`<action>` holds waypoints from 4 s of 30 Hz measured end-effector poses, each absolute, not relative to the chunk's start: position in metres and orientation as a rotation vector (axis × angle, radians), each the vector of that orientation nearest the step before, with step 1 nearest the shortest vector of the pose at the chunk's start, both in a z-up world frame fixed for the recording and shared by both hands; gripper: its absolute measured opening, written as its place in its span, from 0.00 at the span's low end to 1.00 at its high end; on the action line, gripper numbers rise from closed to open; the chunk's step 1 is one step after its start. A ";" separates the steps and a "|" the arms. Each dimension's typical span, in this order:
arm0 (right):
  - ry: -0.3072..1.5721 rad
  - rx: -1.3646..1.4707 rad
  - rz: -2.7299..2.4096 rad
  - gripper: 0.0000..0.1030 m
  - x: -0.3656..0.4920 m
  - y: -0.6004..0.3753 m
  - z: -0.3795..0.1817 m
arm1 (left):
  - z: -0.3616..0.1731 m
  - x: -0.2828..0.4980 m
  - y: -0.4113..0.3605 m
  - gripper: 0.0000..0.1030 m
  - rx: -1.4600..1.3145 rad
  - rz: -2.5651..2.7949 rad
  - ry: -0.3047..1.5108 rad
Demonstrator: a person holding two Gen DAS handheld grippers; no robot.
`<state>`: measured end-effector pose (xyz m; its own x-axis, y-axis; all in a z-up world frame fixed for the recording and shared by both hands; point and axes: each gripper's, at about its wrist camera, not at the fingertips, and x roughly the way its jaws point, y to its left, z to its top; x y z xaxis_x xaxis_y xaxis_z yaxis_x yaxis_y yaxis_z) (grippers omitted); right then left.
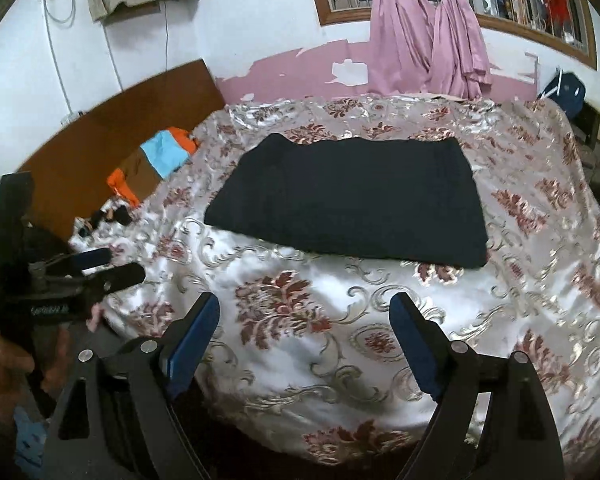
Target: Fold large clothes
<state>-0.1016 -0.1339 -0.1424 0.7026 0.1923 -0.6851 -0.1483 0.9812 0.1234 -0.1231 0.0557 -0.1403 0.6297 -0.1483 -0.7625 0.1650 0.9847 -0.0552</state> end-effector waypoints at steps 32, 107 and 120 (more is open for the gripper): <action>0.799 0.032 -0.065 0.98 -0.062 -0.116 -0.081 | -0.100 -0.087 0.050 1.00 0.009 -0.129 0.821; 0.789 0.039 -0.105 0.98 -0.066 -0.123 -0.080 | -0.101 -0.086 0.047 1.00 0.002 -0.128 0.833; 0.791 0.037 -0.103 0.98 -0.065 -0.124 -0.081 | -0.103 -0.106 0.044 1.00 -0.042 -0.164 0.788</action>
